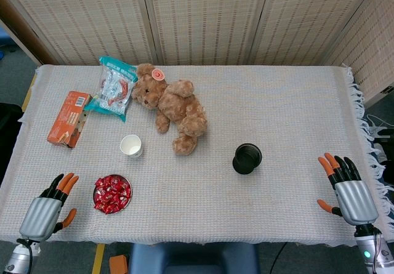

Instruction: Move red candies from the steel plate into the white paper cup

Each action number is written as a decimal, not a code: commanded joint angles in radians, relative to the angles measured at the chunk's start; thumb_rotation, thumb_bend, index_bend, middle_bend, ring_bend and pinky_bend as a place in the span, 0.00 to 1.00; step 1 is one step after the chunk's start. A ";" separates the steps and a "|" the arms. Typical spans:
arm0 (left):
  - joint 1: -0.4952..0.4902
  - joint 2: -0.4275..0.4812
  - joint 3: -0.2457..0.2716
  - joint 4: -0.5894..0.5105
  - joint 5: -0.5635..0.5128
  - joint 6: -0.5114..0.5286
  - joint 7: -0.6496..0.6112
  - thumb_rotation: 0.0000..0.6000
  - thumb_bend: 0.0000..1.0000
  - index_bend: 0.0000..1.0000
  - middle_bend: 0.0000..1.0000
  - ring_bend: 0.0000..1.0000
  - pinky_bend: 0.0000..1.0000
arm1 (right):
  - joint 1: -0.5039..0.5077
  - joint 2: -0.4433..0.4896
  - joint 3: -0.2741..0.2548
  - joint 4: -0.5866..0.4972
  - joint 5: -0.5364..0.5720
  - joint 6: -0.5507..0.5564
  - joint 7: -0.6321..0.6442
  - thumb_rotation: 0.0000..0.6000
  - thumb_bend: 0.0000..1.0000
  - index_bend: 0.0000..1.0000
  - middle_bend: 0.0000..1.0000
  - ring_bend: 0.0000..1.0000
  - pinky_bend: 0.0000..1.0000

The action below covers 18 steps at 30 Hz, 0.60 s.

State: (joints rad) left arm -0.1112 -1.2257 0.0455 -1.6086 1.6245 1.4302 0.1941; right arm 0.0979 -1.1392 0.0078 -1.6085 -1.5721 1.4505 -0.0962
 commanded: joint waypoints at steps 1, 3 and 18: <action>-0.030 -0.045 0.012 -0.018 -0.024 -0.083 0.110 1.00 0.39 0.00 0.01 0.01 0.34 | -0.001 0.003 -0.004 -0.004 -0.011 0.004 0.000 1.00 0.01 0.00 0.00 0.00 0.00; -0.040 -0.070 0.006 -0.018 -0.048 -0.110 0.170 1.00 0.39 0.00 0.01 0.01 0.34 | -0.002 0.004 -0.008 -0.009 -0.022 0.008 0.005 1.00 0.01 0.00 0.00 0.00 0.00; -0.111 -0.147 -0.031 0.007 -0.168 -0.236 0.265 1.00 0.39 0.00 0.02 0.02 0.38 | -0.005 0.010 -0.016 -0.020 -0.031 0.005 0.002 1.00 0.01 0.00 0.00 0.00 0.00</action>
State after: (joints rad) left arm -0.2167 -1.3646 0.0149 -1.6014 1.4548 1.1945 0.4449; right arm 0.0930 -1.1294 -0.0080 -1.6278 -1.6028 1.4554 -0.0941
